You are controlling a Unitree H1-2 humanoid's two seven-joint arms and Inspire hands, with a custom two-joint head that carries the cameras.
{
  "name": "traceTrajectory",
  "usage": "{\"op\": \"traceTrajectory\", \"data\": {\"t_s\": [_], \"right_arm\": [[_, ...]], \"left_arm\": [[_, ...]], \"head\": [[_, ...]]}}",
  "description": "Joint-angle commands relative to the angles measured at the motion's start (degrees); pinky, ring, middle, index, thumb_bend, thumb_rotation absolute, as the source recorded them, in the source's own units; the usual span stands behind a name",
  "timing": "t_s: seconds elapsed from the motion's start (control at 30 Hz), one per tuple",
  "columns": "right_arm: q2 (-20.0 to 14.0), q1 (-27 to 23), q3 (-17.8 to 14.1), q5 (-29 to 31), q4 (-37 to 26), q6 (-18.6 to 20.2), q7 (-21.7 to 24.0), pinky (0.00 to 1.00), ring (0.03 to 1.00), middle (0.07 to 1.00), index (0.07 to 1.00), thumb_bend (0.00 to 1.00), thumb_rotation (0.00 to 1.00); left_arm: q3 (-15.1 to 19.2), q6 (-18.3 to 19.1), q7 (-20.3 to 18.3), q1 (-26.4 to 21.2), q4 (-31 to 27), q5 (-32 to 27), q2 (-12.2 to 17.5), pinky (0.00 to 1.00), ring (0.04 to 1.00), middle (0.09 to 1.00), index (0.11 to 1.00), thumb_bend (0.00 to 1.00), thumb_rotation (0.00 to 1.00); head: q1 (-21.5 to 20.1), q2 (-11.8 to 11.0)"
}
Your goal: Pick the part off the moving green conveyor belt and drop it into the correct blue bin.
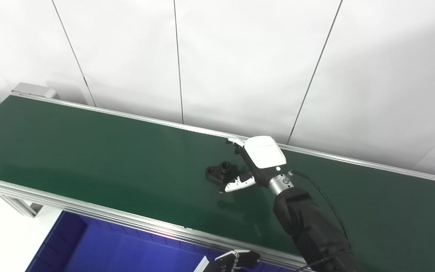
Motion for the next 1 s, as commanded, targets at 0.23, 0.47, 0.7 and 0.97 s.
{"op": "traceTrajectory", "data": {"t_s": [0.23,0.47,0.7,0.97], "right_arm": [[-2.06,-0.95,0.18,-0.01,-0.86,1.64,0.74,0.44,0.504,0.597,0.824,0.91,0.56],[-1.79,-0.05,0.82,-0.63,0.39,4.41,1.04,0.38,0.451,0.556,0.818,0.88,0.45],[-0.69,-0.04,-0.4,4.59,5.83,0.9,-1.19,0.18,0.242,0.336,0.664,0.77,0.02],[-0.52,-0.65,0.84,8.25,3.82,0.41,6.36,0.3,0.367,0.48,0.493,0.53,0.0]], "left_arm": [[-0.98,-1.75,0.05,2.92,-2.95,-0.95,-0.11,0.69,0.761,0.757,0.746,0.92,0.73],[-1.24,-1.75,-0.43,3.06,-3.71,-0.96,0.69,0.7,0.774,0.771,0.757,0.9,0.73],[-1.58,-1.75,0.6,3.57,-4.32,-0.01,0.6,0.69,0.761,0.762,0.753,0.9,0.72],[-1.56,-1.74,-0.35,3.86,-4.38,-0.89,0.4,0.7,0.769,0.773,0.761,0.91,0.72]], "head": [[-0.45,0.76],[0.03,1.24],[0.48,1.74],[0.55,1.94]]}}
